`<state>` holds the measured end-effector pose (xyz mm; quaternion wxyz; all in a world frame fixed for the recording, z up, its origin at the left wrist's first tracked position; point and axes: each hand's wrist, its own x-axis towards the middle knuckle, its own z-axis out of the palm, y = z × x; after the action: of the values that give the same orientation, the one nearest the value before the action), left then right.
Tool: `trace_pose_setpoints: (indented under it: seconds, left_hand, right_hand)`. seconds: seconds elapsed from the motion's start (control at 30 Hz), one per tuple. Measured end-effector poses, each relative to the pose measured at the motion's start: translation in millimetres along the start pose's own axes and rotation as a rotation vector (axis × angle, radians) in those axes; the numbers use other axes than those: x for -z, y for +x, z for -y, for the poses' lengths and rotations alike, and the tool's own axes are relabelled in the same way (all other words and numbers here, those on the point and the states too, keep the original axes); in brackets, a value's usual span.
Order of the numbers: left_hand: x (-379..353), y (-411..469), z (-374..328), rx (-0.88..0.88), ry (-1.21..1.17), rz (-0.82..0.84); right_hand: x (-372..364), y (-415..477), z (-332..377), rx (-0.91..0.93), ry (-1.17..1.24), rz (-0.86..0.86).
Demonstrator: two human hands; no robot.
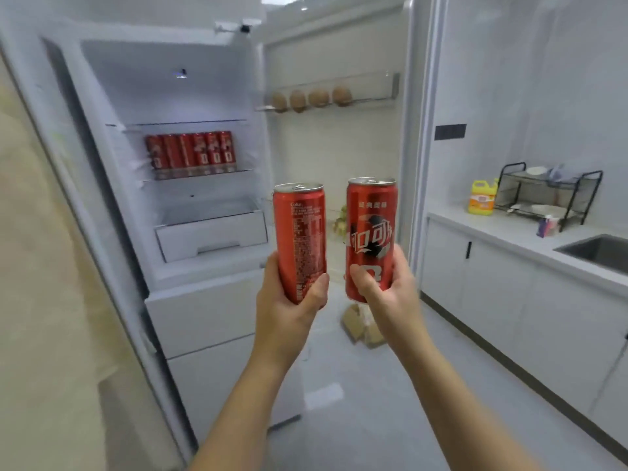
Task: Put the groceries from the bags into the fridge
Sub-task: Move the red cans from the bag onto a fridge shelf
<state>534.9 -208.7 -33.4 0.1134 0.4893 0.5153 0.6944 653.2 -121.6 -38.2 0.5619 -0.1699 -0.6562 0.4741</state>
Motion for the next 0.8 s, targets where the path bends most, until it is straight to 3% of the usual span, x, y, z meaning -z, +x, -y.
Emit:
trace_pose_setpoints:
  seconds: [0.43, 0.8]
  left_hand:
    - [66, 39, -62, -0.174, 0.117, -0.196]
    - [85, 51, -56, -0.166, 0.177, -0.279]
  right_hand:
    - [-77, 57, 38, 0.119, 0.15, 0.084]
    - [-103, 76, 40, 0.11, 0.15, 0.15]
